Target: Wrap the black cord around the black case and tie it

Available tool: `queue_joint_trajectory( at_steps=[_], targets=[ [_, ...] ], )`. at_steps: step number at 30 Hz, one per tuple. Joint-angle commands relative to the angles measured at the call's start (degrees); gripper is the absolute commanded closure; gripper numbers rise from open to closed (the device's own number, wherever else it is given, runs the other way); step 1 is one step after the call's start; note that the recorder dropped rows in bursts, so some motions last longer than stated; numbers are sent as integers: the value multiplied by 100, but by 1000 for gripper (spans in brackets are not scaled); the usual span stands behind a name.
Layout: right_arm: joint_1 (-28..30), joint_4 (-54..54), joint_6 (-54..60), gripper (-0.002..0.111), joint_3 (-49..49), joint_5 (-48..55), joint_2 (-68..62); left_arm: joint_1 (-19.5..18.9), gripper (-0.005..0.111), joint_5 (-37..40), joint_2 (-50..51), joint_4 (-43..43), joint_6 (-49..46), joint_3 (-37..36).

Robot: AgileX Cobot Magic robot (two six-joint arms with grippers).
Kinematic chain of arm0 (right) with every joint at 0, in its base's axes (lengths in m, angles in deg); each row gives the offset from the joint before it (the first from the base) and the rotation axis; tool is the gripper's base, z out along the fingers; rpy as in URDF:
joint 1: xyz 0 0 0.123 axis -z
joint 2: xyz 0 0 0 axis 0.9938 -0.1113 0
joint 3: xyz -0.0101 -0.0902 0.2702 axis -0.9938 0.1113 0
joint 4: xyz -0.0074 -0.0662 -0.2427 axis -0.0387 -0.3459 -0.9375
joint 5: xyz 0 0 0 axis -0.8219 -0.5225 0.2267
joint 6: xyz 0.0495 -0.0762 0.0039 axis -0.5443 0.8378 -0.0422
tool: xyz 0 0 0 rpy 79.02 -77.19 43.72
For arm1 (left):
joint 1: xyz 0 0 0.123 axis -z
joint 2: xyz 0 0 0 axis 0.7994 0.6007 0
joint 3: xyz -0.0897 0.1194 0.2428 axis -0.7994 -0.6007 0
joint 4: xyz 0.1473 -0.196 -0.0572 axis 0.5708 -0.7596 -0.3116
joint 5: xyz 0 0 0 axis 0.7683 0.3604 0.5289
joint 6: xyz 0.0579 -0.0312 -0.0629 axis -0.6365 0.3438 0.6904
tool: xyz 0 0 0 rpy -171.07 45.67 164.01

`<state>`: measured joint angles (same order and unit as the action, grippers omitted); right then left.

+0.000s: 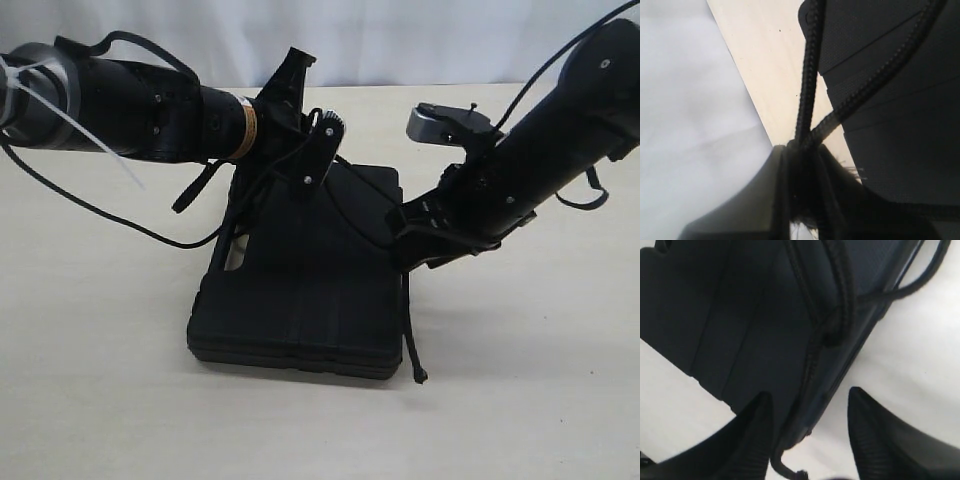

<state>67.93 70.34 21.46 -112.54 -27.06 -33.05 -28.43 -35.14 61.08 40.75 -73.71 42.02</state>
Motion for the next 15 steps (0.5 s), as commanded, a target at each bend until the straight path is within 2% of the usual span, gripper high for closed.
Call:
queue_joint_trajectory(
  at_steps=[1,4,6,8,9,15],
  targets=[
    [-184,-32,87,67,13,-310,-164,6,107,-43,-4,-34,33,-15],
    [-184,102,87,68,13,-303,-353,6,107,-53,-4,-34,33,-15],
    [-184,141,98,75,13,-303,-426,6,107,-31,-4,-125,64,-15],
    [-184,184,98,98,13,-314,-450,6,107,-42,-4,-544,212,-15],
    [-184,243,86,103,13,-314,-450,6,107,-42,-4,-736,208,-15],
    [-124,13,90,104,13,-149,-24,71,103,21,-105,-1982,351,-15]
  ],
)
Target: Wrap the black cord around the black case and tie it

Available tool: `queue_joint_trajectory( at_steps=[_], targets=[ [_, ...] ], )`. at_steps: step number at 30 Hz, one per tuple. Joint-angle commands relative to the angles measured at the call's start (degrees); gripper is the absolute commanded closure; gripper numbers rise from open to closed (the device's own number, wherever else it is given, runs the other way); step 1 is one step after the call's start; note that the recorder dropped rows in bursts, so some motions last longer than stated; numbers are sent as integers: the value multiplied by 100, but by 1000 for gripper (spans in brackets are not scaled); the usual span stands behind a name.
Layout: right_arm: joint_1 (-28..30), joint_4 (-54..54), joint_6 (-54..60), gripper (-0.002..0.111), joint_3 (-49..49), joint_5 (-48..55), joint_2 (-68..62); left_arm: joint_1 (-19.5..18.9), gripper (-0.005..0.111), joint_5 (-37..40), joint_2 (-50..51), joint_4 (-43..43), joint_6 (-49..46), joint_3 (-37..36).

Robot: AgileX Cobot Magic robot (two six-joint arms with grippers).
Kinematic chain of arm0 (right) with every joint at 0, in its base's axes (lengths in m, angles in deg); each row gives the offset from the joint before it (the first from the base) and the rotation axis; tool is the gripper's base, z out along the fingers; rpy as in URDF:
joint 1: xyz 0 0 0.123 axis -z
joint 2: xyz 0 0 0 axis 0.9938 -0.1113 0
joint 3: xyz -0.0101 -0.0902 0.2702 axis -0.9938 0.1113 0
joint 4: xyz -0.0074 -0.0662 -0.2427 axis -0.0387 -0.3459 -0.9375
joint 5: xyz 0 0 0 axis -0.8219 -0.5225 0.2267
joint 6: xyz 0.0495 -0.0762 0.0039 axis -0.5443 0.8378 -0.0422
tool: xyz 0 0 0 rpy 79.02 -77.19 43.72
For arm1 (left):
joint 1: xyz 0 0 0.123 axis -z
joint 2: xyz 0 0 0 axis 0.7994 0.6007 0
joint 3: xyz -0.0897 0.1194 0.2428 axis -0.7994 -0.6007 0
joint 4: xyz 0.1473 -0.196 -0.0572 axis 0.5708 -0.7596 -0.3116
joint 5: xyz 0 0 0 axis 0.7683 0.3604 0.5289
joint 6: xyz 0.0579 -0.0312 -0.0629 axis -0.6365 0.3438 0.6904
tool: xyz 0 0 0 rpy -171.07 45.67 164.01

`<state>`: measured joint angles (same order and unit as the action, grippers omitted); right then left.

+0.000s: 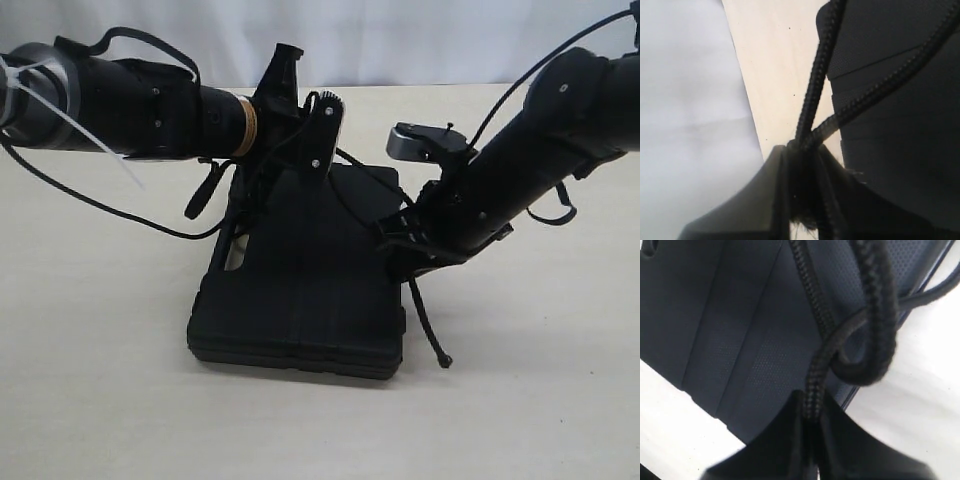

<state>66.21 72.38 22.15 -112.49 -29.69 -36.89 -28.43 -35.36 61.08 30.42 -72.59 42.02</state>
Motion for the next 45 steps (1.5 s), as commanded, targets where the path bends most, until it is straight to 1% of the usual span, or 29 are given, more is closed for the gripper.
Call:
queue_joint_trajectory(
  at_steps=[1,3,5,7,9,12,15,17,19,20,23,25,27,29,39,45],
  targets=[
    [121,-299,4,104,8,125,498,146,99,70,-183,-1415,386,7],
    [313,-311,-59,104,8,219,762,272,91,155,-333,-2067,728,86],
    [547,-284,-72,104,8,373,979,446,81,489,-468,-2589,923,186],
    [781,-284,-72,104,8,443,1205,606,69,1074,-589,-3033,962,267],
    [974,-284,-72,104,8,455,1380,701,58,1822,-650,-3358,962,336],
    [1222,-272,-72,104,8,380,1677,739,46,2944,-700,-3447,1159,472],
    [1382,-272,-61,104,8,354,1815,679,39,3849,-703,-3447,1409,560],
    [1426,-302,-38,104,8,354,1848,565,38,4261,-703,-3408,1611,560],
    [1436,-430,-40,104,8,315,1843,360,38,4661,-703,-3615,1761,560],
    [1436,-430,-40,104,8,288,1843,228,38,4797,-703,-3870,1762,560],
    [1436,-382,-40,104,8,209,1843,-184,38,4902,-703,-5177,1699,560],
    [1436,-371,-40,104,8,188,1843,-389,38,4880,-703,-5975,1332,560],
    [1436,-371,-40,104,8,188,1843,-513,38,4904,-643,-6615,909,560],
    [1436,-371,-40,104,8,203,1843,-534,38,4944,-520,-7019,572,560],
    [1436,-371,3,104,8,93,1843,-551,38,4555,222,-7086,544,560],
    [1436,-371,27,104,8,59,1843,-551,38,4109,572,-7097,497,560]
  ],
)
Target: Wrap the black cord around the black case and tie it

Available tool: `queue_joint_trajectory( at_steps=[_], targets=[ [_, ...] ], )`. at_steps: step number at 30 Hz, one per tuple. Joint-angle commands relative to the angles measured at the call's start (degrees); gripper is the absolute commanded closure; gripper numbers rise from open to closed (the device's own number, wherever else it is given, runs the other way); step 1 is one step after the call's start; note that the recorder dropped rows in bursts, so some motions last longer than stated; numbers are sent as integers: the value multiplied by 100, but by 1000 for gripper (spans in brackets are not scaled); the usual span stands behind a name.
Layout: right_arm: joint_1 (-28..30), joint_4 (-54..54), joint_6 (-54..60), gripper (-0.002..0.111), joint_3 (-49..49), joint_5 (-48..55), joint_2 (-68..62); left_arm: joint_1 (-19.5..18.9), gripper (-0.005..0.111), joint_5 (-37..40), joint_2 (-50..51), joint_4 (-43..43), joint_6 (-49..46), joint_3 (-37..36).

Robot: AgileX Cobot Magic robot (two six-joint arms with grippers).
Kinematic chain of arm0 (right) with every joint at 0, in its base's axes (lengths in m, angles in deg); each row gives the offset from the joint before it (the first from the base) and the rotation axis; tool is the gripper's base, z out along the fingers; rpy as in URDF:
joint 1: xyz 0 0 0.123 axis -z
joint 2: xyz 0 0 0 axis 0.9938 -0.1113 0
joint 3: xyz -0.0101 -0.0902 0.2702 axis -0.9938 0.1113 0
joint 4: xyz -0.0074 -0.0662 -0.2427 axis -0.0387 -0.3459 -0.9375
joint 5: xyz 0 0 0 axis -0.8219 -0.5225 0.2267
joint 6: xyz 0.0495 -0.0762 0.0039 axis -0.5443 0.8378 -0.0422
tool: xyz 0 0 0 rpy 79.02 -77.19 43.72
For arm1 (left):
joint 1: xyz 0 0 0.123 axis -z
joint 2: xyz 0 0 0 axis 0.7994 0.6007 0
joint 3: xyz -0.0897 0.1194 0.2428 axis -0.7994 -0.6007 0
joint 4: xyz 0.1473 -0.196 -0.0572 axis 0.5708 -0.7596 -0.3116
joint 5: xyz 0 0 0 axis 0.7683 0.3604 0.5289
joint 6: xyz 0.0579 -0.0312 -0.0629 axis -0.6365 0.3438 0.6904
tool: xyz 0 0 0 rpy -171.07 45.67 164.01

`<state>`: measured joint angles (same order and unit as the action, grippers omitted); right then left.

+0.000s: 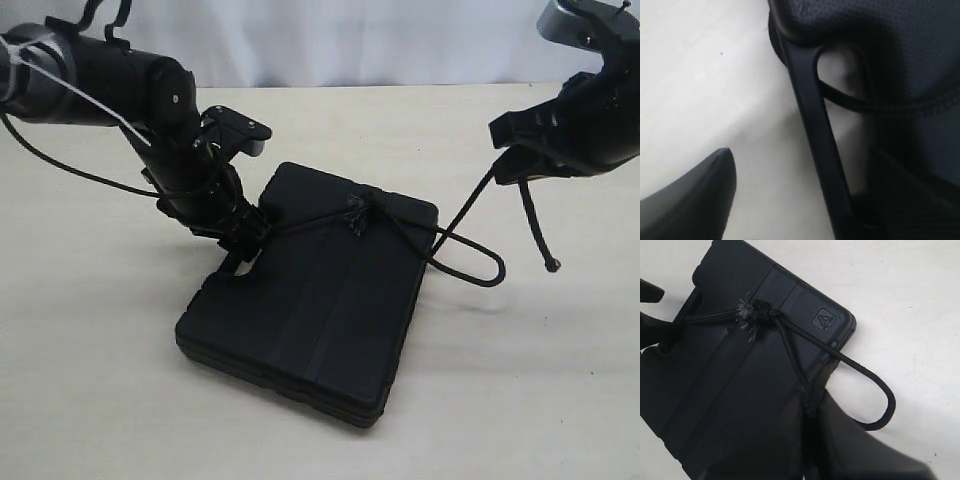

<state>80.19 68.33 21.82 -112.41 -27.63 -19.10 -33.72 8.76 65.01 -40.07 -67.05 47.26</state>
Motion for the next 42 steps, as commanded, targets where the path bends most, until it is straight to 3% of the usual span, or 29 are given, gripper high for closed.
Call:
queue_joint_trajectory(
  at_steps=[1,5,10,11,14,19,24,28,33,42],
  targets=[
    [38,34,60,104,-1,-147,64,-22,38,-316,250,-49,-57,37],
    [38,34,60,104,-1,-258,64,0,45,-372,470,-49,-97,37],
    [38,34,50,104,-1,-297,78,-28,101,-687,532,-286,21,37],
    [38,34,50,104,-1,-297,95,-74,106,-687,485,-298,128,37],
    [94,2,50,104,-28,-297,255,-309,107,-620,262,-334,496,37],
    [398,-9,37,104,-56,-360,530,-1016,107,-248,-158,-404,739,-13],
    [868,-9,37,104,-56,-399,462,-1796,107,-223,-446,-930,702,-476],
    [1329,-9,37,104,102,-645,312,-2207,107,-519,-446,-1318,702,-942],
    [1794,-34,-25,104,446,-1156,111,-2362,107,-1146,-446,-1800,400,-1409],
    [2909,-34,-119,104,506,-1205,-480,-2362,107,-1522,-446,-2565,374,-1462]
  ],
)
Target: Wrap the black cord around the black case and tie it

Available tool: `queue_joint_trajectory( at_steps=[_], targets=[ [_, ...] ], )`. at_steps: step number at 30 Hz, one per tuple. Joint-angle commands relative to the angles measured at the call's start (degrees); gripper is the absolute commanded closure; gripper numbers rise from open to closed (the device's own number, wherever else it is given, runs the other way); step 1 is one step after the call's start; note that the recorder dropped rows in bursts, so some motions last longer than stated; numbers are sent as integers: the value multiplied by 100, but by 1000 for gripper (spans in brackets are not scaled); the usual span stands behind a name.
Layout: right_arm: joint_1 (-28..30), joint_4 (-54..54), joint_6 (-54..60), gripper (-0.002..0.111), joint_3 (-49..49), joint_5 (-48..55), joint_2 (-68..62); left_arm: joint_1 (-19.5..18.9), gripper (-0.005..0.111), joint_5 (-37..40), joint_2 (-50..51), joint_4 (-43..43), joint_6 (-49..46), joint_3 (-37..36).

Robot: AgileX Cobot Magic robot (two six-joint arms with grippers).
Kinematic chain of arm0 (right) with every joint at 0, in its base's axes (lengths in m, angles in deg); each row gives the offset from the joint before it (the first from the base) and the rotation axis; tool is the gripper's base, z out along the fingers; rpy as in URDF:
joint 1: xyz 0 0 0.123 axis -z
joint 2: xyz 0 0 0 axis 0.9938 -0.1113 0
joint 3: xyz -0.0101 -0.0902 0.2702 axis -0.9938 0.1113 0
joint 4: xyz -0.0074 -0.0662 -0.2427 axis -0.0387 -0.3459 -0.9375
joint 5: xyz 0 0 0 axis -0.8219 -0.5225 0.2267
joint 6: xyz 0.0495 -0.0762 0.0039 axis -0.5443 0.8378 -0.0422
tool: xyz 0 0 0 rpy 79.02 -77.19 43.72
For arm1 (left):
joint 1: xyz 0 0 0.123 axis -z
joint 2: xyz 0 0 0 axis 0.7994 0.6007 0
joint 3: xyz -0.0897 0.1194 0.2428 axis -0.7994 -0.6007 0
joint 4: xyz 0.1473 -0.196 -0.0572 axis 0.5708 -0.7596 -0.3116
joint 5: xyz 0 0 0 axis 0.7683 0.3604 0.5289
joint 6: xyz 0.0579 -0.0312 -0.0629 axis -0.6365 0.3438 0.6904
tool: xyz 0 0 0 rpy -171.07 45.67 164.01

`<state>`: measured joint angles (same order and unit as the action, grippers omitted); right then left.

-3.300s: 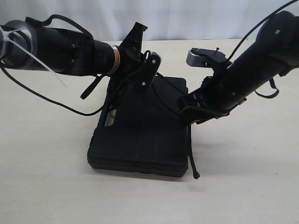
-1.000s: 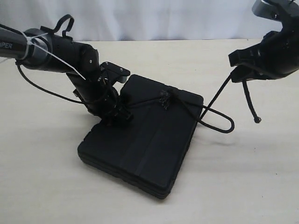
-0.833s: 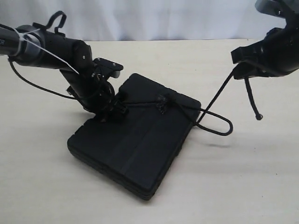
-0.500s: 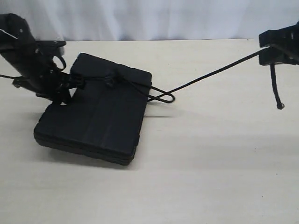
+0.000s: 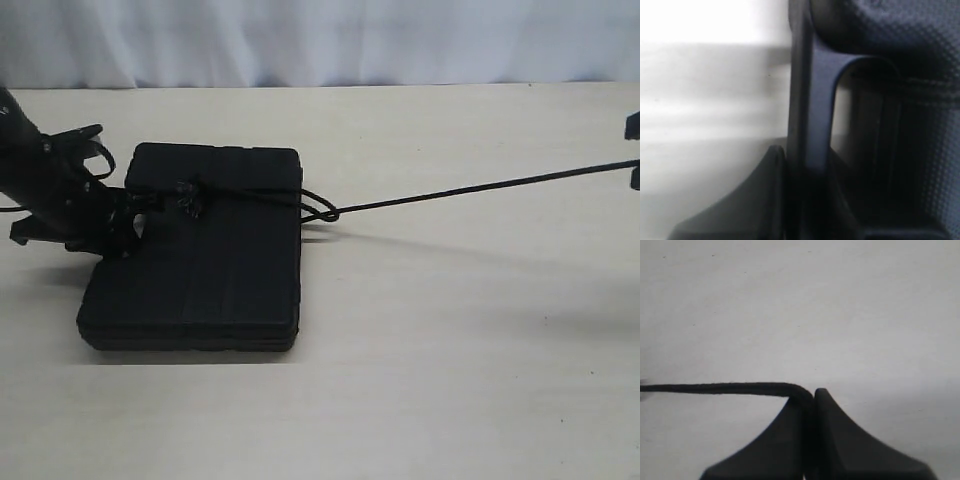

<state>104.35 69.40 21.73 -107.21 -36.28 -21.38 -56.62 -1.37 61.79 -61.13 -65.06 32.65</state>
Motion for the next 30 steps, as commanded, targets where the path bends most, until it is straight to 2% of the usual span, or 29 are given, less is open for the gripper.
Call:
queue_joint_trajectory(
  at_steps=[1,11,20,26,30],
  targets=[
    [558,-141,-136,104,-13,-365,-351,-72,107,-537,-124,-497,175,-1],
    [675,-71,-316,104,-38,-948,-1112,-50,107,-711,-124,-513,41,-1],
    [675,32,-269,104,-45,-1045,-1173,49,107,-807,-124,-680,29,-1],
    [675,143,-220,104,-45,-1057,-1173,362,107,-1334,-124,-754,29,-1],
    [675,548,142,99,-45,-1083,-1173,359,107,-1632,-124,-1095,29,-1]
  ],
)
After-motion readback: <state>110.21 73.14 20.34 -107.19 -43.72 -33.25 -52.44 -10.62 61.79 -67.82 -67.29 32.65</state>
